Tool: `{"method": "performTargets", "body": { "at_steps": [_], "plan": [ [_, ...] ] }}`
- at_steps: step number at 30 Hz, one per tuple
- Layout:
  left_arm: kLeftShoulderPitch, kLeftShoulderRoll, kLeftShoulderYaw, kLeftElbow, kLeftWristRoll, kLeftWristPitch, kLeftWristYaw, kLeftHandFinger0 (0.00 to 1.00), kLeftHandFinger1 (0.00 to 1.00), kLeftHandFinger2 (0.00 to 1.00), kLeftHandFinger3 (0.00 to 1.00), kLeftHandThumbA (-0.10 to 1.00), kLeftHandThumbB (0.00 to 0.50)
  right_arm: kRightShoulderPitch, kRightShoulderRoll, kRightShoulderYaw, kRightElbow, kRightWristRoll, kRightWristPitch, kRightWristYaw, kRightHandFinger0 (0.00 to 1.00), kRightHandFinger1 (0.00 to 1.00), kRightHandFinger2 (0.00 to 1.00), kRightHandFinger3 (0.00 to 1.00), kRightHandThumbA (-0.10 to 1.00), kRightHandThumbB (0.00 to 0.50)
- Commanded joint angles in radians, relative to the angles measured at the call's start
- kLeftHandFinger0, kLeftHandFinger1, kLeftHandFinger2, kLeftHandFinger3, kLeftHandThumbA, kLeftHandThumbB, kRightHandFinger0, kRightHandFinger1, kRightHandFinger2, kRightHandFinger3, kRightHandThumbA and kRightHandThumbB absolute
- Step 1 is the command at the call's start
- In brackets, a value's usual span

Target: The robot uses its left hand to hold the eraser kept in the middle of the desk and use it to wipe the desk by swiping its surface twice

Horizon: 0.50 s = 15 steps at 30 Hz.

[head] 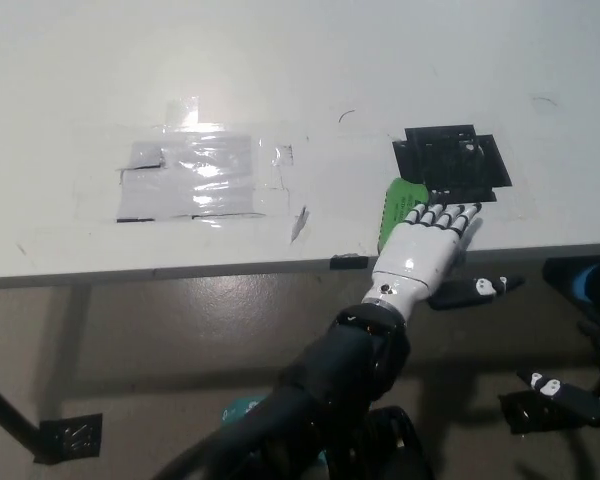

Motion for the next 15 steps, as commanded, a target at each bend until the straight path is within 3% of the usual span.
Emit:
{"method": "performTargets", "body": {
  "at_steps": [1, 2, 4, 6, 7, 10, 15],
  "plan": [
    [0.063, -0.009, -0.069, 0.133, 0.035, 0.039, -0.328, 1.0, 1.0, 1.0, 1.0, 1.0, 0.434, -0.03, 0.026, 0.003, -0.019, -0.085, -0.109, -0.096, 1.0, 0.99, 0.88, 0.92, 1.0, 0.023],
    [0.059, -0.005, -0.07, 0.134, 0.036, 0.042, -0.333, 1.0, 1.0, 1.0, 1.0, 1.0, 0.41, -0.03, 0.028, 0.002, -0.017, -0.084, -0.112, -0.097, 1.0, 0.99, 0.88, 0.92, 1.0, 0.034],
    [0.044, 0.011, -0.073, 0.135, 0.033, 0.041, -0.342, 1.0, 1.0, 1.0, 1.0, 1.0, 0.428, -0.03, 0.03, 0.002, -0.012, -0.087, -0.118, -0.099, 1.0, 0.99, 0.87, 0.91, 1.0, 0.035],
    [0.029, 0.034, -0.068, 0.134, 0.025, 0.035, -0.352, 1.0, 1.0, 1.0, 1.0, 1.0, 0.398, -0.03, 0.035, 0.0, -0.008, -0.078, -0.13, -0.098, 1.0, 0.99, 0.86, 0.9, 1.0, 0.042],
    [0.023, 0.06, -0.062, 0.132, 0.02, 0.028, -0.334, 1.0, 1.0, 1.0, 1.0, 1.0, 0.425, -0.022, 0.037, 0.003, -0.012, -0.079, -0.143, -0.098, 1.0, 0.98, 0.85, 0.88, 1.0, 0.027],
    [0.016, 0.088, -0.057, 0.132, 0.015, 0.03, -0.343, 1.0, 1.0, 1.0, 1.0, 1.0, 0.419, -0.016, 0.036, 0.007, -0.005, -0.086, -0.16, -0.101, 1.0, 0.97, 0.84, 0.87, 1.0, 0.032],
    [0.01, 0.174, -0.028, 0.119, -0.01, 0.017, -0.329, 1.0, 1.0, 1.0, 1.0, 1.0, 0.462, 0.002, 0.038, 0.011, -0.016, -0.078, -0.147, -0.089, 1.0, 0.97, 0.84, 0.87, 1.0, 0.045]
  ]
}}
